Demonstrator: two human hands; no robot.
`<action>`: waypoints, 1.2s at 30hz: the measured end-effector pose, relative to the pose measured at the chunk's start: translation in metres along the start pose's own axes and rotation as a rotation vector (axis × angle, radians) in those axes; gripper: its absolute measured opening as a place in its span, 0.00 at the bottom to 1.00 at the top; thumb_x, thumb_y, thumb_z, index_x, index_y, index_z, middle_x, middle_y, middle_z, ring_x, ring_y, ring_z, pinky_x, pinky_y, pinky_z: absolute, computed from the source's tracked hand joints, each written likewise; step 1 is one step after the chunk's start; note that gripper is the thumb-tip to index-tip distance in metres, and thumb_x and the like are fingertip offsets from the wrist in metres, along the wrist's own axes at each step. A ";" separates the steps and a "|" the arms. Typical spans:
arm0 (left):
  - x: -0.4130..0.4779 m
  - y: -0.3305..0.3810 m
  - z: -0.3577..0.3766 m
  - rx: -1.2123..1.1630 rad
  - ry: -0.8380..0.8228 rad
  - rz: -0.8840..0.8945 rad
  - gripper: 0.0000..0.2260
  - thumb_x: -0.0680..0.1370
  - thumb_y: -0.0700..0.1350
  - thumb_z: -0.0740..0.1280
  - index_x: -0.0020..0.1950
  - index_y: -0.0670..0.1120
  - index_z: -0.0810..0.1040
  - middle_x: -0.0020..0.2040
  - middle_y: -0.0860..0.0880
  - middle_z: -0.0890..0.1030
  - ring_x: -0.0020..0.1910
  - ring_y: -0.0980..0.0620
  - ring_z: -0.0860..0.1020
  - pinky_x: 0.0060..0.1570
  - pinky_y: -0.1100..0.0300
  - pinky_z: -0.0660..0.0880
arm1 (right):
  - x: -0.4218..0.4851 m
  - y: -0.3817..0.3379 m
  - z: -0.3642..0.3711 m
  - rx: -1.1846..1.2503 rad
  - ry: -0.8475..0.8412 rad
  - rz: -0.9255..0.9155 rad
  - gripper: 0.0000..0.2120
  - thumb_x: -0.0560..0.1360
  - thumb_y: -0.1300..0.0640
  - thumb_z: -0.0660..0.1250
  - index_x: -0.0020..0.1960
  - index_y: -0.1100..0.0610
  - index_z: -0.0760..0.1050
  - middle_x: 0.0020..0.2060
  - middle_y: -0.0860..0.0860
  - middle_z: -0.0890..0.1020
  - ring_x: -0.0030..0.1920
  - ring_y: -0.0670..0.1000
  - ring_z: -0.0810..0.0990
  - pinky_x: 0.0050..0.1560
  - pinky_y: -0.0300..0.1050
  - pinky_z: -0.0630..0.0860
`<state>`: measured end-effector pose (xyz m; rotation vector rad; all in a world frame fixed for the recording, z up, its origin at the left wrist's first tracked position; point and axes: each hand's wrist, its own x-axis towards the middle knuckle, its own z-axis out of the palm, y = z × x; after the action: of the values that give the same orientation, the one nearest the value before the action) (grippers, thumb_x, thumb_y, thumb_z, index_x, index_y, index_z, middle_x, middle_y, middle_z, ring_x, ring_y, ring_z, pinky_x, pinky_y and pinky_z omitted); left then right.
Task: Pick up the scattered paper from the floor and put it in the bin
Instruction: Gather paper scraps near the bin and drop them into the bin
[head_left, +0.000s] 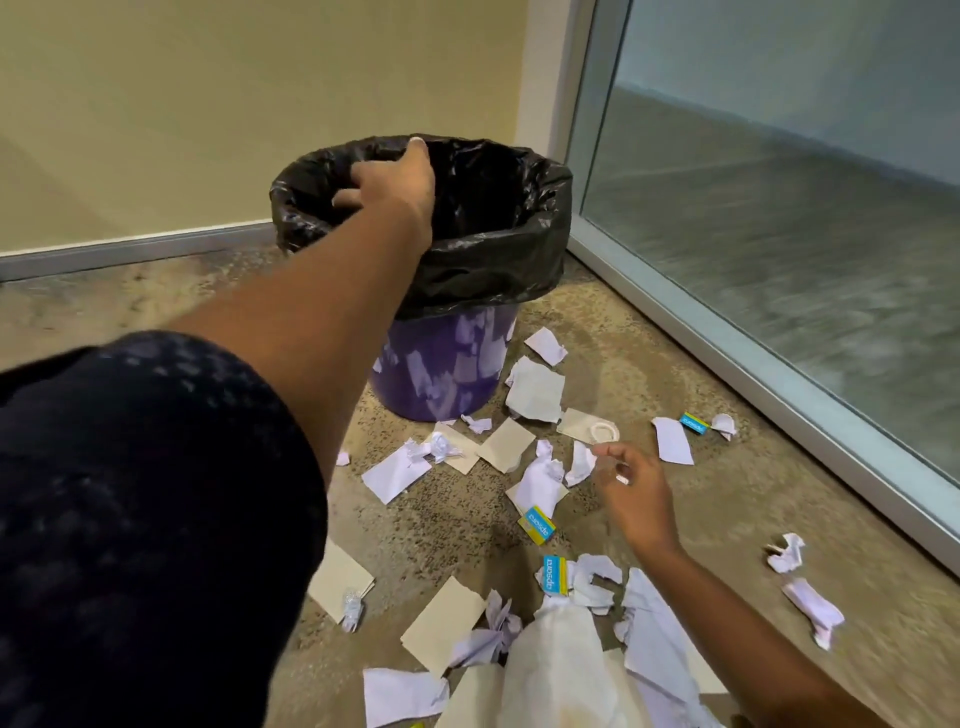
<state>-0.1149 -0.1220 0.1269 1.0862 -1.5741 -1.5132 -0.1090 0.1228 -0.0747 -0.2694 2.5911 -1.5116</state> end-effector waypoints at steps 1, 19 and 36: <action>-0.002 -0.001 0.001 0.081 0.023 0.068 0.23 0.80 0.51 0.59 0.72 0.42 0.64 0.74 0.43 0.59 0.71 0.43 0.65 0.68 0.56 0.64 | -0.001 0.006 -0.002 -0.013 -0.008 0.017 0.10 0.73 0.68 0.62 0.51 0.59 0.79 0.54 0.60 0.78 0.51 0.57 0.76 0.49 0.41 0.68; -0.172 -0.184 0.008 0.756 -0.670 0.567 0.28 0.76 0.52 0.57 0.75 0.45 0.59 0.76 0.44 0.59 0.76 0.46 0.58 0.75 0.52 0.58 | -0.037 0.087 -0.066 -0.517 -0.437 0.168 0.46 0.54 0.27 0.68 0.67 0.48 0.68 0.63 0.53 0.73 0.64 0.55 0.71 0.64 0.49 0.70; -0.220 -0.255 0.001 1.256 -1.044 0.083 0.42 0.70 0.42 0.74 0.76 0.45 0.52 0.74 0.39 0.56 0.72 0.40 0.62 0.71 0.53 0.61 | -0.058 0.069 -0.048 -0.566 -0.542 0.122 0.37 0.67 0.60 0.71 0.72 0.46 0.59 0.63 0.56 0.67 0.66 0.57 0.68 0.59 0.39 0.66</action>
<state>0.0022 0.0853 -0.1117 0.7037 -3.4800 -0.9152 -0.0677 0.2095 -0.1103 -0.4834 2.4475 -0.5269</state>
